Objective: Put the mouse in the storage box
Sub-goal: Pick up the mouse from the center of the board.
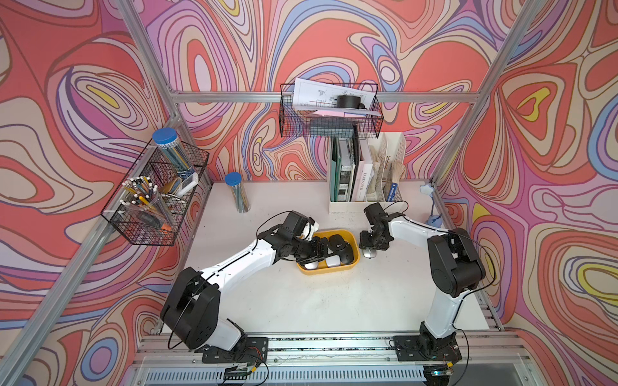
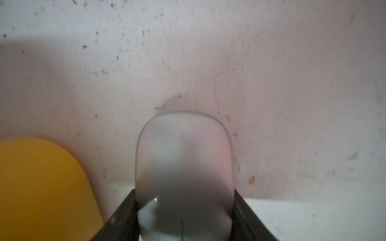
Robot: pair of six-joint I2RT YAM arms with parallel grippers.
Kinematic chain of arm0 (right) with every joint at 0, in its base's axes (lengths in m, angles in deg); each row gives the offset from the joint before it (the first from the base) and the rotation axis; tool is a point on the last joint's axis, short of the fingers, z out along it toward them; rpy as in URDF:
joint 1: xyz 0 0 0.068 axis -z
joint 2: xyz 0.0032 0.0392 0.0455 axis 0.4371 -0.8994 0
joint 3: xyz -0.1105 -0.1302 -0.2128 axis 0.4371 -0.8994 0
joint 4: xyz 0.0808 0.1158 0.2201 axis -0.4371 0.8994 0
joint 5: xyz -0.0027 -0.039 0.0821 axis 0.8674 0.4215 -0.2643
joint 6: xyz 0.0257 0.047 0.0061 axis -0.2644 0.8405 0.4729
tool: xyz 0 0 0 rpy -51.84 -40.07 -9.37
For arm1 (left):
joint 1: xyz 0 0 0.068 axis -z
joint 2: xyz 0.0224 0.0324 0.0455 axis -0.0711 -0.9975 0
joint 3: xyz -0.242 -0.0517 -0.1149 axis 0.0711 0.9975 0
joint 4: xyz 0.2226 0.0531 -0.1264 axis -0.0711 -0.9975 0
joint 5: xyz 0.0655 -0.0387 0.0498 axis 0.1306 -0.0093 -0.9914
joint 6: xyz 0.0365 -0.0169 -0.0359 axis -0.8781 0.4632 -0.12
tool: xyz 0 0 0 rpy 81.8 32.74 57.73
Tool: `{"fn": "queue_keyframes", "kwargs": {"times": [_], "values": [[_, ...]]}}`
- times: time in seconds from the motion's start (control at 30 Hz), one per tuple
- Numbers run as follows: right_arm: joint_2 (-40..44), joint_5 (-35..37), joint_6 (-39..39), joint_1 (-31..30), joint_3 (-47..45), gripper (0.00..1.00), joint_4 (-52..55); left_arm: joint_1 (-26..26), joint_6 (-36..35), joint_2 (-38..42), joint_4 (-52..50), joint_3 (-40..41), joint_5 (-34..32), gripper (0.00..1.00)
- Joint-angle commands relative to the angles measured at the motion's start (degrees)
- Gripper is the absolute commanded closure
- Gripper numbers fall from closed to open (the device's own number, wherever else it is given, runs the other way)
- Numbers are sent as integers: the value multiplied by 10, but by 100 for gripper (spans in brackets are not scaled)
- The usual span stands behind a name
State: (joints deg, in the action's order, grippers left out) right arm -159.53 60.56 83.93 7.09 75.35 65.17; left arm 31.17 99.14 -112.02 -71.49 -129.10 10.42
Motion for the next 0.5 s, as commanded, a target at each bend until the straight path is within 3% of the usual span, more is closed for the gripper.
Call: {"fn": "queue_keyframes", "kwargs": {"times": [0.0, 0.2, 0.47], "values": [[56, -1, 10, -3, -9, 42, 3, 13, -12, -24, -25, -36, -23, 23], [113, -10, 13, -13, -19, 42, 24, 24, -17, -64, -59, -84, -57, 24], [141, 10, 32, -91, 10, 41, 49, 24, -11, -69, -57, -89, -76, 24]]}}
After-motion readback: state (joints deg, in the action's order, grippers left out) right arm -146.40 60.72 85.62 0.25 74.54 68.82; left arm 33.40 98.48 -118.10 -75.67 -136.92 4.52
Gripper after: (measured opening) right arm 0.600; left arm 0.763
